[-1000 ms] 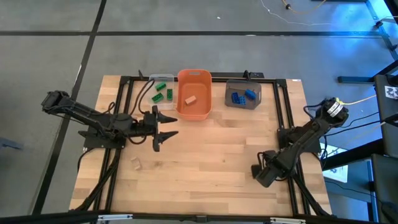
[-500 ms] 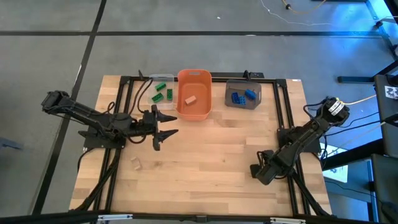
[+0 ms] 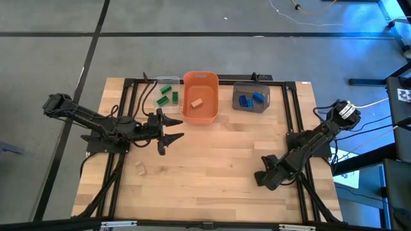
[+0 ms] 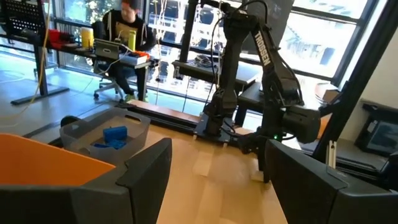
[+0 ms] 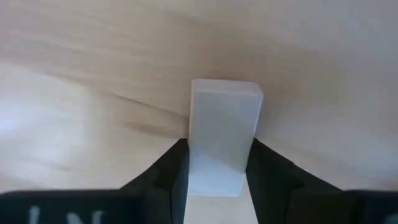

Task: Sort & place blocks by color
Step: Put the right brown block into the orange bin

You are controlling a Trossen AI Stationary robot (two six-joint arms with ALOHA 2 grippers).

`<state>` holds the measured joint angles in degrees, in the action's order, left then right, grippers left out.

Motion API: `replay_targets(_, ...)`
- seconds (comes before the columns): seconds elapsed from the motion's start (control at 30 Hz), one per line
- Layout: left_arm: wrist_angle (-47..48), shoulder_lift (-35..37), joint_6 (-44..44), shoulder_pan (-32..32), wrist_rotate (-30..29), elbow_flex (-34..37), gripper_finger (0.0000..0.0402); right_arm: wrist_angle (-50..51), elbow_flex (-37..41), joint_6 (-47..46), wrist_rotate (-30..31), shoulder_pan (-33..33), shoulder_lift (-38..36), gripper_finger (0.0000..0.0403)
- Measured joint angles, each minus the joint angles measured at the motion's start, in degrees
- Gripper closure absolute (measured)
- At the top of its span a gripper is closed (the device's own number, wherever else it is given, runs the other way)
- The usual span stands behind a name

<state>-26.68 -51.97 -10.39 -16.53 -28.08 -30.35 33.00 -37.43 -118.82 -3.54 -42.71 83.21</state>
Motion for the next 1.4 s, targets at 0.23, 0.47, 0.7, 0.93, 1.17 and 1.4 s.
replay_targets(0.23, 0.0, 0.0, -8.0, 0.0, 4.4, 0.0, 0.0151, -17.7, -2.9, 26.0, 17.0, 6.8, -3.3, 0.0278)
replay_targets(0.47, -0.1, -0.5, -21.5, 0.2, 11.8, 0.0, 0.0151, -50.2, -3.0, 58.1, 17.3, 20.2, -4.1, 0.0278)
replay_targets(0.7, -0.1, -1.2, -22.9, 3.4, 10.4, 0.0, 0.0151, -66.4, -3.1, 74.2, 7.9, 32.4, -4.1, 0.0278)
replay_targets(0.93, -0.2, -4.5, -15.1, 5.2, 9.3, 0.0, 0.0151, -61.1, -6.4, 81.5, 4.9, 35.9, -4.0, 0.0278)
replay_targets(1.17, -10.2, -10.3, -8.7, 5.3, 9.2, 0.0, 0.0151, -46.2, -14.9, 90.3, 4.9, 35.9, -2.4, 0.0278)
replay_targets(1.4, -17.4, -16.7, -5.8, 5.3, 9.3, 0.0, 0.0151, -40.9, -22.7, 97.9, 5.3, 35.9, 2.1, 0.0278)
